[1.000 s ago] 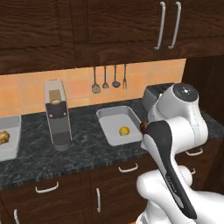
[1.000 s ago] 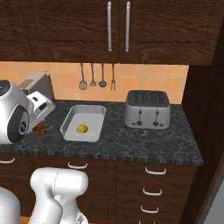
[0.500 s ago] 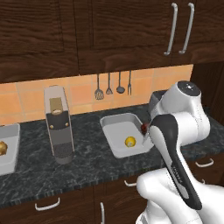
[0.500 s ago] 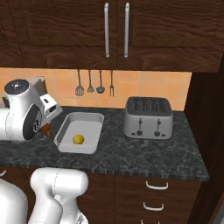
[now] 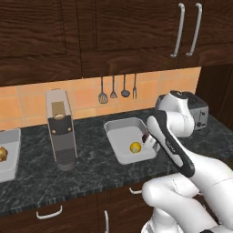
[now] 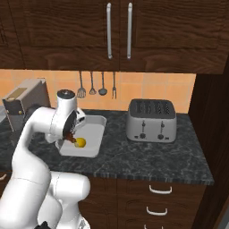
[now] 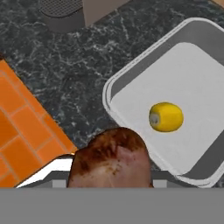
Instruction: Place one lemon and one chicken drumstick in each tupperware on the nearby counter, to pack two identical lunches.
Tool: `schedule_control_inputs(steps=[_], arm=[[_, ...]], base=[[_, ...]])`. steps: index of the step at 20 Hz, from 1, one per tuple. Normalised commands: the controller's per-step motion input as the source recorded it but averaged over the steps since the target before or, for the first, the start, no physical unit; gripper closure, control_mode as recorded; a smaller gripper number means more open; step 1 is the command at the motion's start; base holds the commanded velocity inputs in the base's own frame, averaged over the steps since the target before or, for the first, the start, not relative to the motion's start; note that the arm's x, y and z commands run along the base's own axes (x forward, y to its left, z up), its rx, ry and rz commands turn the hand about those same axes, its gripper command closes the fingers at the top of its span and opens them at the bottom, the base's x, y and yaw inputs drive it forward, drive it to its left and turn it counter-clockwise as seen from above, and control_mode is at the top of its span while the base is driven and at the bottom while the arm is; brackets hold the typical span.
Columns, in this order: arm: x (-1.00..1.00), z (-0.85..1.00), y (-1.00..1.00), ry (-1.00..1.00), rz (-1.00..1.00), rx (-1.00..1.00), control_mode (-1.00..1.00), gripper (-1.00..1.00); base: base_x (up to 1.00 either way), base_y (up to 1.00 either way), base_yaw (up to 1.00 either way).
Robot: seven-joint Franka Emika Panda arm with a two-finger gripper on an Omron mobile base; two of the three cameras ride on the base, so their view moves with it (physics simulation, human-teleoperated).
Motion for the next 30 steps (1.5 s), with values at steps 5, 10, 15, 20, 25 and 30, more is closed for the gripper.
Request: schedule_control_inputs(steps=[5, 10, 15, 20, 25, 30], arm=[[1.00, -0.25, 0.08, 0.10, -0.09, 0.00, -1.00, 1.00], [1.00, -0.01, 0.17, 0.00, -0.10, 0.00, -1.00, 1.00], [1.00, -0.29, 0.01, 0.00, -0.08, 0.00, -1.00, 1.00], [0.90, -0.47, 0.00, 0.00, -0.03, 0.00, -1.00, 1.00], [0.36, -0.71, 0.01, 0.00, 0.00, 0.01, -1.00, 1.00], [0.39, -0.44, 0.12, 0.00, 0.00, 0.00, -1.00, -1.00]], base=[[0.00, 0.00, 0.00], [0.00, 0.00, 0.00], [0.00, 0.00, 0.00], [0.00, 0.00, 0.00], [0.00, 0.00, 0.00], [0.00, 0.00, 0.00]])
